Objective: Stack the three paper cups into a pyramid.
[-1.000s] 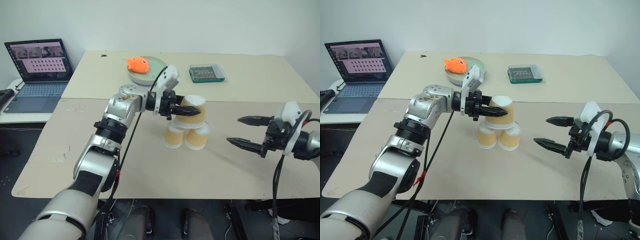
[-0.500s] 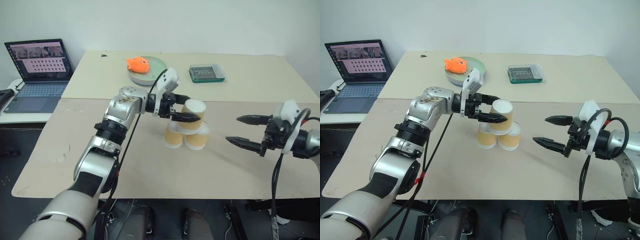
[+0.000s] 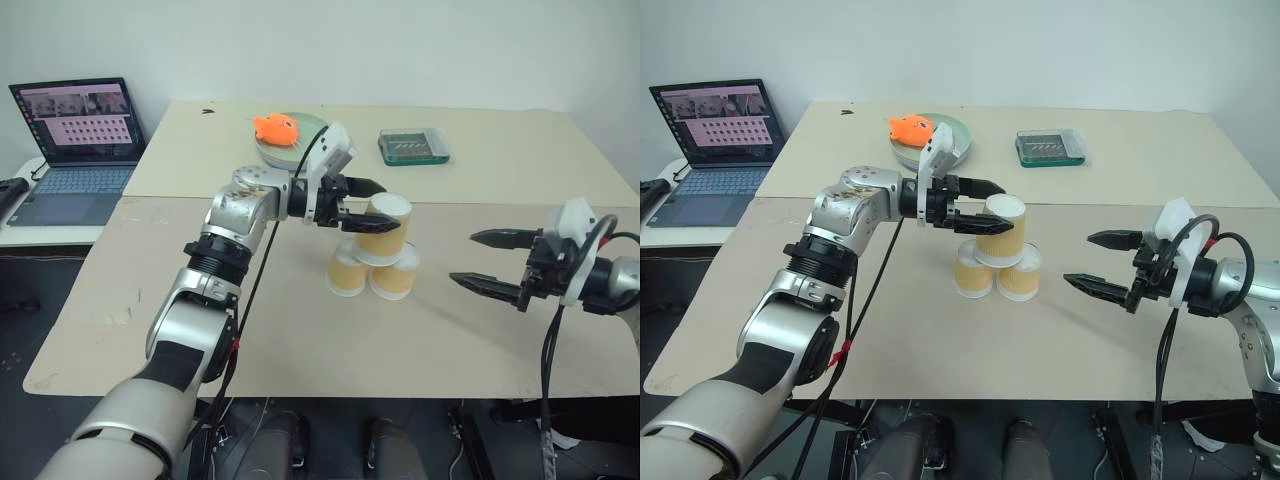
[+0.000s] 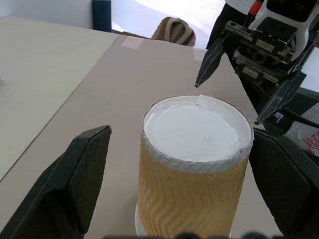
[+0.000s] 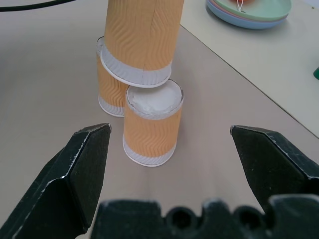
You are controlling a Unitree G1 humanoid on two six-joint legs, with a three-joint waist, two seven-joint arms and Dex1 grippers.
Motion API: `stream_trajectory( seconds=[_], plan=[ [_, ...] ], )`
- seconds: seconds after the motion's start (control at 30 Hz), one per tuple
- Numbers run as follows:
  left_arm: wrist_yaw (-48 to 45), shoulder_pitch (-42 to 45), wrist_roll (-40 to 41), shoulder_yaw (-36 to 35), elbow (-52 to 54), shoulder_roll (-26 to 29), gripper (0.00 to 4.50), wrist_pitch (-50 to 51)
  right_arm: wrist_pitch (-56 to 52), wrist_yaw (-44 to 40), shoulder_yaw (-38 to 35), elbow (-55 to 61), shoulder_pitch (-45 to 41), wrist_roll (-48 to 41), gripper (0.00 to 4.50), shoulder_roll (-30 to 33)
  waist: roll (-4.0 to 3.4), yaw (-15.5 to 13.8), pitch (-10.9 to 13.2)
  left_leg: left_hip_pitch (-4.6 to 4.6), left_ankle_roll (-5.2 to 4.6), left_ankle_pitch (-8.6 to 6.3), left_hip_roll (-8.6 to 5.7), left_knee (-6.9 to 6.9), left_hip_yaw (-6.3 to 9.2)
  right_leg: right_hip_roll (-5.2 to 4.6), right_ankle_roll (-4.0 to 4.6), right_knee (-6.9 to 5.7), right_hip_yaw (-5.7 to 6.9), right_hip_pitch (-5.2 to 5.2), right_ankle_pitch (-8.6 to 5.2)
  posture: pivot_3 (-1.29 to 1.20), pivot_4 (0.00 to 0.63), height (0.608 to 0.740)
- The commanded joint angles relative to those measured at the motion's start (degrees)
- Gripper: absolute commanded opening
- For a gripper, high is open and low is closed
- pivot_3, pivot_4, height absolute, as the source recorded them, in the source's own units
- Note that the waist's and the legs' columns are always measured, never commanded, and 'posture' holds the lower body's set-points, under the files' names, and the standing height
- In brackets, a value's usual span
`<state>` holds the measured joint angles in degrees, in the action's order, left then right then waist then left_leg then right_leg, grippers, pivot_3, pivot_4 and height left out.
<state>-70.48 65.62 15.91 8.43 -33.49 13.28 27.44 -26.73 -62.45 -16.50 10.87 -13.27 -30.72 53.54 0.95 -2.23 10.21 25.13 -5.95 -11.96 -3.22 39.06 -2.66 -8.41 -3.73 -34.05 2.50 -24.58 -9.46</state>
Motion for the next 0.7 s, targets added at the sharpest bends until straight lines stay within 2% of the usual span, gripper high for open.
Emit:
stream_trajectory(
  seconds=[0.03, 0.7],
  plan=[
    [0.2, 2.0, 0.9, -1.1, 2.2, -0.1, 4.46, -0.5, 0.5, -0.3, -1.1, 0.6, -1.3, -1.2, 4.50, 0.2, 0.00, 0.0, 0.0, 0.00, 0.00, 0.00, 0.00, 0.00, 0.00, 0.00, 0.00, 0.00, 0.00, 0.00, 0.00, 0.00, 0.150, 0.740],
    [1.1, 4.8, 2.7, -3.9, 2.9, 1.0, 4.46, 1.3, 0.9, -0.7, -1.2, -0.1, -1.7, -1.1, 4.50, 0.0, 0.00, 0.0, 0.0, 0.00, 0.00, 0.00, 0.00, 0.02, 0.00, 0.00, -0.01, 0.00, 0.00, 0.00, 0.00, 0.00, 0.150, 0.740]
  ],
)
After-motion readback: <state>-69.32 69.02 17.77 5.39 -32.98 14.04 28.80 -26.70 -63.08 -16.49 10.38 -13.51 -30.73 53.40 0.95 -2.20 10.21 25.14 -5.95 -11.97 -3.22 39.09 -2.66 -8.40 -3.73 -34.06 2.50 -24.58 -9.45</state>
